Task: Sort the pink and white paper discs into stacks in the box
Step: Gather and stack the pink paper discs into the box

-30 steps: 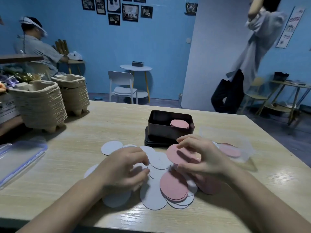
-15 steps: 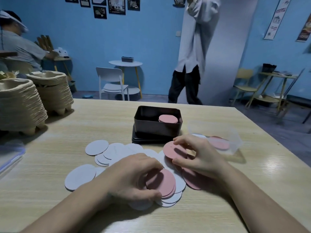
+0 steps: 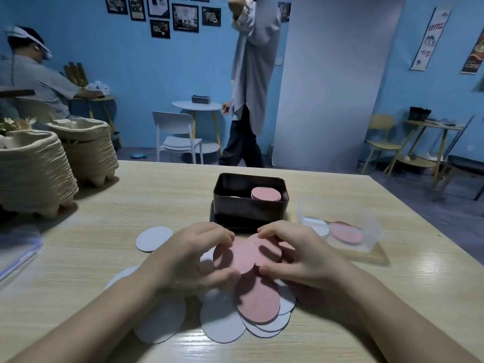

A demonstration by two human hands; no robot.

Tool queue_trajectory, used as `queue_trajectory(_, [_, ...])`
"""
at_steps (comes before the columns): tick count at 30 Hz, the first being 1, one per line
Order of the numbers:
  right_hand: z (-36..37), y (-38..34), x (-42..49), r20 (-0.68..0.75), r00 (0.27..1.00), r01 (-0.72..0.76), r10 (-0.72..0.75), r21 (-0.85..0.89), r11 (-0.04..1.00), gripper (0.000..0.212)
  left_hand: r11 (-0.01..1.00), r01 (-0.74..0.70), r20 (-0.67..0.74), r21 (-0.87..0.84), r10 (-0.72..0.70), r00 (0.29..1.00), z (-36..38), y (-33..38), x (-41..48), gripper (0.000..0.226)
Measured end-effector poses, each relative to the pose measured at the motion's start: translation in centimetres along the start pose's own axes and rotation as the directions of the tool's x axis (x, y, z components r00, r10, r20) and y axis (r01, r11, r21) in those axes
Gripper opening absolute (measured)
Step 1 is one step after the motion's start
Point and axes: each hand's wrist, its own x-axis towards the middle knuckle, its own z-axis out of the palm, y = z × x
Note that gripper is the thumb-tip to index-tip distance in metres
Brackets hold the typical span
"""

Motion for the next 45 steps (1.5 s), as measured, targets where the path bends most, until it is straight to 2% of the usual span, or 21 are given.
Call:
queue_trajectory(6, [0.6,-1.2,2.4,0.060,0.997,0.038,-0.039,0.014,0.999,0.058,0.998,0.031,-0.119,0.062,-0.024,0.993,0.8,-1.3,0.0,0.038])
queue_trajectory(14, [2.6,-1.0,2.1,-0.087,0.996,0.037,-0.026,0.127,0.991,0.051,0.995,0.038,-0.136,0.090,-0.025,0.990,1.7,-1.3,-0.3,0.036])
queue_trajectory(17, [2.7,-0.8,2.1,-0.149,0.988,0.062,-0.044,0.120,0.991,0.048,0.997,0.038,-0.163,0.063,-0.028,0.986,1.7,-1.2,-0.3,0.034])
queue_trajectory(22, [2.9,-1.0,2.0,-0.159,0.983,0.115,-0.092,0.145,0.983,0.036,0.999,0.052,-0.138,0.009,-0.050,0.989,1.9,-1.2,-0.3,0.022])
queue_trajectory(26, [2.8,-1.1,1.8,-0.187,0.979,0.110,-0.076,0.180,0.977,0.034,0.995,0.076,-0.060,-0.070,-0.081,0.995,1.6,-1.2,-0.4,0.029])
queue_trajectory(30, [2.9,-1.1,1.7,-0.187,0.980,0.110,-0.070,0.211,0.971,0.032,0.989,0.082,-0.073,-0.126,-0.091,0.993,1.4,-0.9,-0.4,0.030])
queue_trajectory(32, [2.8,-1.1,1.7,-0.162,0.983,0.122,-0.091,0.188,0.974,0.032,0.984,0.075,-0.075,-0.159,-0.088,0.993,1.3,-0.7,-0.3,0.030])
queue_trajectory(38, [2.7,-1.1,2.0,-0.104,0.981,0.162,-0.161,0.004,0.987,0.039,0.991,0.073,-0.081,-0.116,-0.082,0.993,1.3,-1.0,-0.5,0.024])
queue_trajectory(45, [2.6,-1.5,2.2,-0.115,0.974,0.195,-0.194,-0.006,0.981,0.046,0.989,0.085,-0.073,-0.121,-0.094,0.993,1.9,-1.2,-0.6,0.025])
